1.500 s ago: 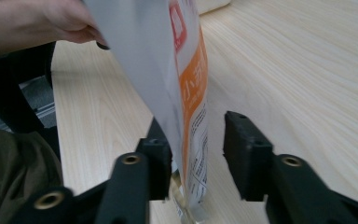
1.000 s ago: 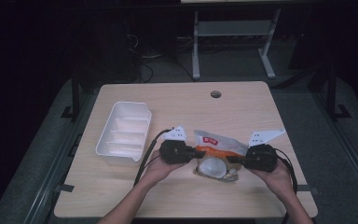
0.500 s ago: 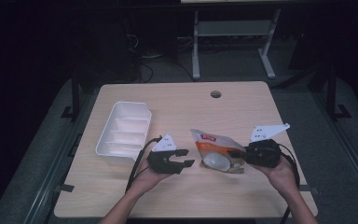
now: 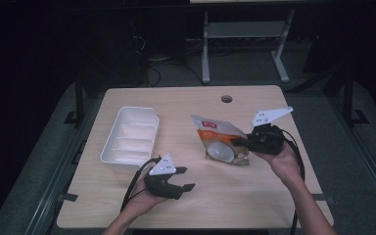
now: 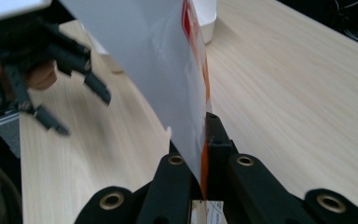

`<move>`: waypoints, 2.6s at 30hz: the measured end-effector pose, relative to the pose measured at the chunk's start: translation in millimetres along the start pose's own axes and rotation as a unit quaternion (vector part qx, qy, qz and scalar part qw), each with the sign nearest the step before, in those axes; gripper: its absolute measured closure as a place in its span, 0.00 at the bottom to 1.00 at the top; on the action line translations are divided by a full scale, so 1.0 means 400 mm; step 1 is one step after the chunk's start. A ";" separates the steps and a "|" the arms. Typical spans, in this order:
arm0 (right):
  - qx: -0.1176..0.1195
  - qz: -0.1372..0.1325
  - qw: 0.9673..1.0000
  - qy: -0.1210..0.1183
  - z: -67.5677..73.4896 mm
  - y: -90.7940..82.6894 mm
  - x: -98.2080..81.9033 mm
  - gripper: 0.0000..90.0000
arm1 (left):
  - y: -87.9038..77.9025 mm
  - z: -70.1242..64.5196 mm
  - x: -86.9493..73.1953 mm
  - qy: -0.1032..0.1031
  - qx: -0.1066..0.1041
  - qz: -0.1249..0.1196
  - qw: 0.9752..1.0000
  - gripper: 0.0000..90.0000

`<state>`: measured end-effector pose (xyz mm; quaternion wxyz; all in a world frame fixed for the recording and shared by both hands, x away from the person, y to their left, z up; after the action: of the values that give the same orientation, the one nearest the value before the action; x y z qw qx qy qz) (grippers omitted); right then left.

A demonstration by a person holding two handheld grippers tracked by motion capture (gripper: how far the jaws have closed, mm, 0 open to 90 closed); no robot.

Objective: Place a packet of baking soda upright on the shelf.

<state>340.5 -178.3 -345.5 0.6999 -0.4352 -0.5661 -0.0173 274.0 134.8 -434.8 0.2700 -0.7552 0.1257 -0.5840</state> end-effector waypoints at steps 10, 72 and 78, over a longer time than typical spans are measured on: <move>0.008 -0.008 1.000 -0.009 -0.004 0.080 0.101 1.00 | -0.056 -0.007 -0.040 0.000 0.011 -0.007 1.000 0.30; 0.092 -0.037 0.995 -0.026 0.120 0.463 0.486 1.00 | -0.076 0.006 -0.084 0.001 0.001 -0.004 1.000 0.27; 0.100 -0.037 0.994 -0.025 0.142 0.507 0.505 1.00 | -0.075 0.008 -0.085 -0.003 0.000 -0.004 1.000 0.27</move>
<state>473.7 78.2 -303.1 0.7243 -0.3423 -0.5980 0.0241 263.6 177.5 -446.5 0.2680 -0.7572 0.1221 -0.5830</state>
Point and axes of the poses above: each handheld gripper's, and its own axes: y roughly forward along the jaws, x roughly out of its top, z roughly to its left, the point moved 1 cm from there along y, roughly forward along the jaws, and after that the axes turned 11 degrees about -x, right-handed, at the moved point
